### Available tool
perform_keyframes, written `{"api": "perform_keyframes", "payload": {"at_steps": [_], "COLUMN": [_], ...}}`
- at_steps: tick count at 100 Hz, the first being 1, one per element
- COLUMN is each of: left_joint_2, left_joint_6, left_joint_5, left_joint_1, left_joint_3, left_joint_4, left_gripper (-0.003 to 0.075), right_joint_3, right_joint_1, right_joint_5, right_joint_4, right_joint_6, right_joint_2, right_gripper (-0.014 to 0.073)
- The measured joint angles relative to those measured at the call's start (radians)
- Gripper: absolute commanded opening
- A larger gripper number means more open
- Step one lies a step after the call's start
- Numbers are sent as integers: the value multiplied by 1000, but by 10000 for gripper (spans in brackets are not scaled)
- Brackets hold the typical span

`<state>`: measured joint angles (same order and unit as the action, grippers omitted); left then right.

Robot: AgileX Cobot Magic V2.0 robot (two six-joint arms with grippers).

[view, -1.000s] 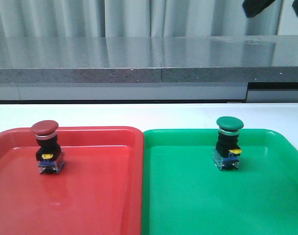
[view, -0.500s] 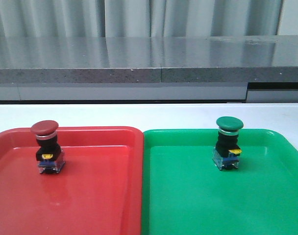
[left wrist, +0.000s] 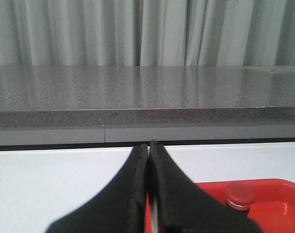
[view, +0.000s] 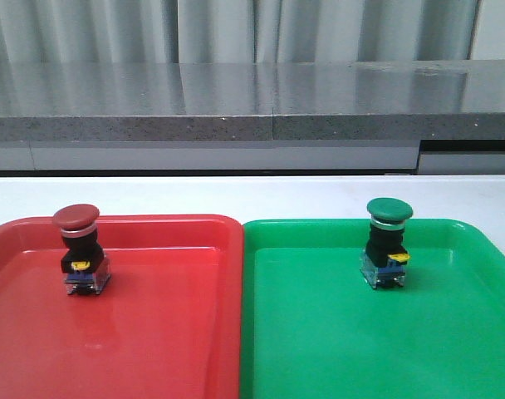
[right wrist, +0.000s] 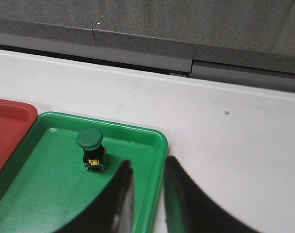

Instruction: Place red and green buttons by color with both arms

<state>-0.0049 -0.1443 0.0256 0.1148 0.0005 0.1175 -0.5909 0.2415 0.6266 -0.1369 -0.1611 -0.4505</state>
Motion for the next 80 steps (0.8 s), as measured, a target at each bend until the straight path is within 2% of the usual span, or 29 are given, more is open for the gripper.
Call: {"api": "perform_keyframes", "payload": {"at_steps": [80], "left_joint_2": [0], "left_joint_6": [0], "left_joint_5": [0], "left_joint_1": [0], "left_joint_3": [0], "left_joint_4": [0], "left_gripper": [-20], "right_joint_3": [0], "right_joint_1": [0], "right_joint_5": [11], "right_joint_4": [0], "right_joint_6": [0], "right_joint_2": [0], "right_gripper": [-111]}}
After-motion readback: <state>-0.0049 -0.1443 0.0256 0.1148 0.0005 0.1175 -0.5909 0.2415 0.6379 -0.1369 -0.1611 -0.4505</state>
